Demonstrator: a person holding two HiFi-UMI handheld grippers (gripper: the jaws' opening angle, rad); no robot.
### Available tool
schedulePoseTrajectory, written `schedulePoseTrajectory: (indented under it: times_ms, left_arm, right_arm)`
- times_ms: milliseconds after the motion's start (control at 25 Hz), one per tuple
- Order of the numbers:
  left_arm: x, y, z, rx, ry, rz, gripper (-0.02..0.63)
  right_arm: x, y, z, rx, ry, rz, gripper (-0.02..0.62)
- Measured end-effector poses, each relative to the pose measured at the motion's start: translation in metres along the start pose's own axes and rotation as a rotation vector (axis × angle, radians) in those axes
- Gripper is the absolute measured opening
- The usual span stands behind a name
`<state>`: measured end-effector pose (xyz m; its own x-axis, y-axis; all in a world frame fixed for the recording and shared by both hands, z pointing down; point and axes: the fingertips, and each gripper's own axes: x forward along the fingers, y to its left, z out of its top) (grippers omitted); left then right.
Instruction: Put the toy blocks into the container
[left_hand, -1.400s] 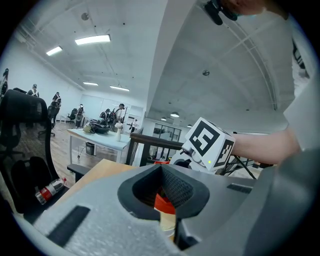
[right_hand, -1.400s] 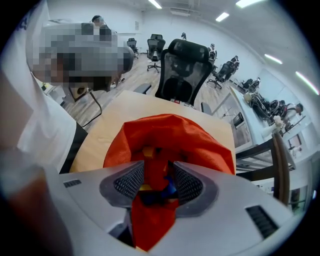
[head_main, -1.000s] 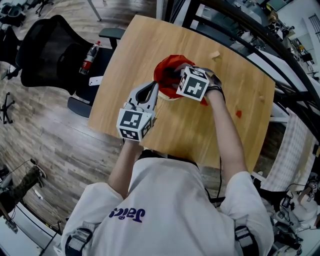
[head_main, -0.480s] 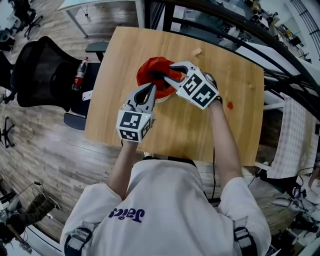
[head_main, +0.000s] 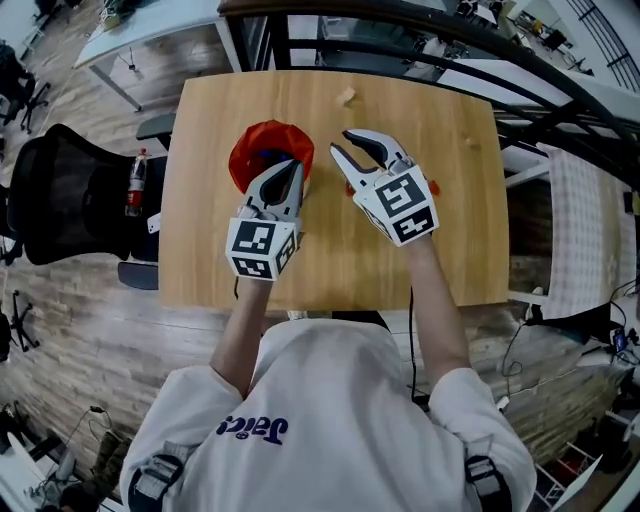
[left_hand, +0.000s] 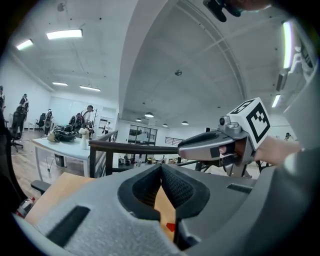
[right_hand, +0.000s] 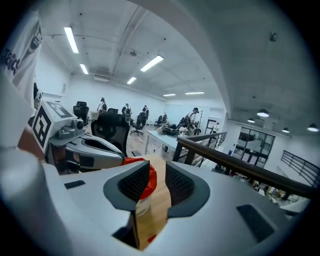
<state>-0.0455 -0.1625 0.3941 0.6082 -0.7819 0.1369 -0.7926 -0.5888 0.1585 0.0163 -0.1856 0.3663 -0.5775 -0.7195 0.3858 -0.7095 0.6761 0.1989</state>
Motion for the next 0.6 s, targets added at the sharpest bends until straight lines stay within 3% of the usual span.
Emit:
schedulePoseTrajectory:
  times_ms: [600]
  left_arm:
    - [0.063,-0.111,-0.017,0.026,0.051,-0.235,0.014]
  right_arm:
    - [-0.105,-0.048,-0.084,0.226,-0.032,-0.265,0.058]
